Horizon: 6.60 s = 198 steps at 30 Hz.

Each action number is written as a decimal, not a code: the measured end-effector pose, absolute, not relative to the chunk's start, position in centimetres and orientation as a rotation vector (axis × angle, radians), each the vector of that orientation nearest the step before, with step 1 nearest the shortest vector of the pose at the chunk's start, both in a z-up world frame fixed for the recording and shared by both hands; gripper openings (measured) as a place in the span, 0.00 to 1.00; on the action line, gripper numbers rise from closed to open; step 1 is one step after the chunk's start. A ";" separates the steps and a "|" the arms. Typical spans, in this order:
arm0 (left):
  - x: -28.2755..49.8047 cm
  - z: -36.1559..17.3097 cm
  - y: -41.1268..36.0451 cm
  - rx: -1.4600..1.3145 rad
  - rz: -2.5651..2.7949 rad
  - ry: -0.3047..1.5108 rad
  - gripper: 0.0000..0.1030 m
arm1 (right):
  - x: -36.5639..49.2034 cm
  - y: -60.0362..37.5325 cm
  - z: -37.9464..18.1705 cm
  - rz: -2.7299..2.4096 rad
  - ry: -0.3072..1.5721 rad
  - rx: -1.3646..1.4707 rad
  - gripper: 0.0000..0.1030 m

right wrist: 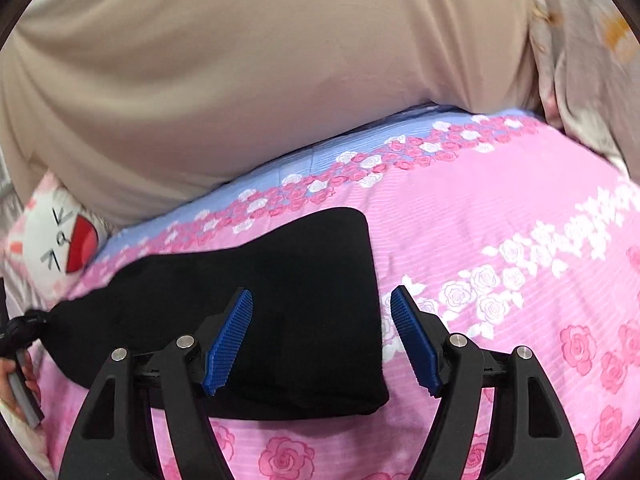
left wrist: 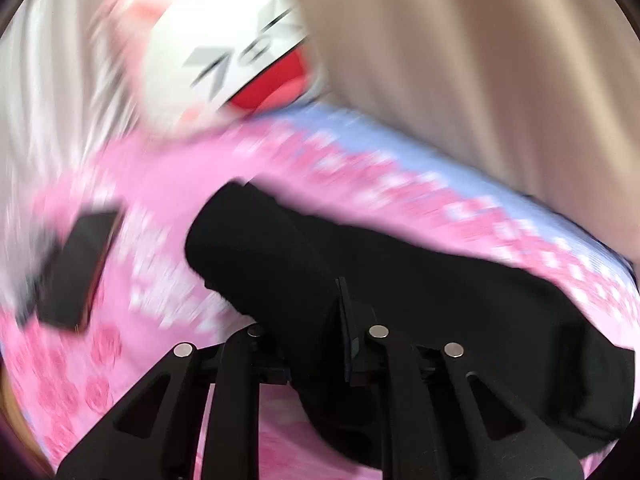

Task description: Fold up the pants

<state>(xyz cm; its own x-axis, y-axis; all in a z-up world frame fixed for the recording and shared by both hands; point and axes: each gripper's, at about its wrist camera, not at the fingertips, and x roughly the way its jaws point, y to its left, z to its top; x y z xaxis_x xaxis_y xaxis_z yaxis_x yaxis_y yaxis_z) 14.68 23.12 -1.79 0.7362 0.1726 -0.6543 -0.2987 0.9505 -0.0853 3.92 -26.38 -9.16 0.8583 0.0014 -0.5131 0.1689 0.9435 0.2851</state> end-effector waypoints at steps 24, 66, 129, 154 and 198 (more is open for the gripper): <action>5.5 -0.1 -6.7 0.222 -0.189 0.665 0.93 | 1.4 -31.9 -7.3 0.024 0.502 0.392 0.74; 7.6 -4.7 0.5 0.167 -0.027 0.807 0.95 | 5.3 -24.5 -9.6 0.101 0.772 0.056 0.23; 1.0 2.7 4.1 -0.046 -0.210 0.805 0.89 | -6.1 -33.8 -5.0 0.098 0.688 0.301 0.21; 18.4 -6.5 1.6 -0.027 -0.075 0.952 0.94 | 10.4 -27.1 -9.1 0.158 0.765 0.239 0.19; 3.9 -1.9 2.8 0.086 -0.154 0.792 0.95 | -3.2 -28.1 -4.6 0.138 0.651 0.173 0.36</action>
